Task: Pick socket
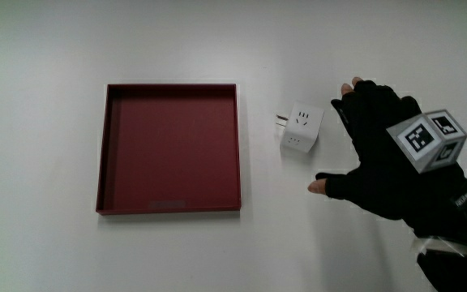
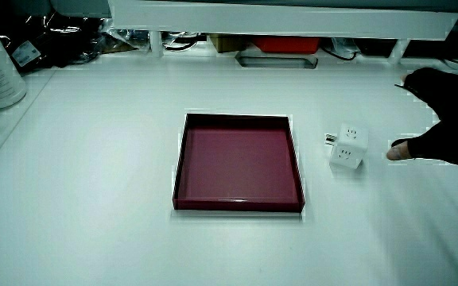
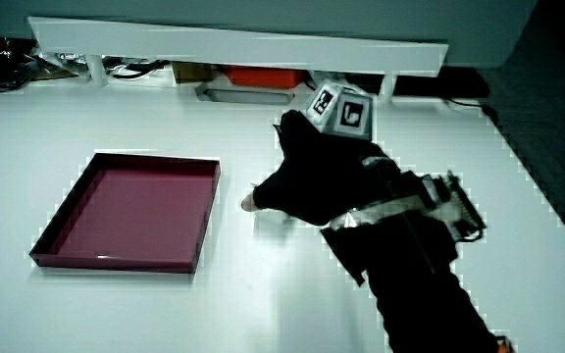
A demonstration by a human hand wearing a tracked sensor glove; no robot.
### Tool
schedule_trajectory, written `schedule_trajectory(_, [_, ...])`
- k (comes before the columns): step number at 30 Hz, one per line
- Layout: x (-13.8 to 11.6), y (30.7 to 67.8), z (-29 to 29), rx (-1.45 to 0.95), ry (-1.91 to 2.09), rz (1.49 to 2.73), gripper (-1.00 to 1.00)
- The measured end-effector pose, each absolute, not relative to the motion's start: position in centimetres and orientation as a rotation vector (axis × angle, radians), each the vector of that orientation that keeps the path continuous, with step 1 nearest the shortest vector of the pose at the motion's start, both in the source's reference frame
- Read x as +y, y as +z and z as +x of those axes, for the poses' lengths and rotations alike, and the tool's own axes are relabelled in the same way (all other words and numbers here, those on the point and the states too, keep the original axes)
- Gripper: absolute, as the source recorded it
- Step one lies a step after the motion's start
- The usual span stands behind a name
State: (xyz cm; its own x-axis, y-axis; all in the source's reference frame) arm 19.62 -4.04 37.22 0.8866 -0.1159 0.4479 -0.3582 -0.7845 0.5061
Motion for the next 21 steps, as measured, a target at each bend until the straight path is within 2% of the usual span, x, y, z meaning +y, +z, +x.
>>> schedule_trajectory(7, [-5.9,40.4,19.3,-0.269,0.563,2.373,0.00])
schedule_trajectory(21, [-7.8,46.1,18.3,-0.187,0.589,2.262,0.00])
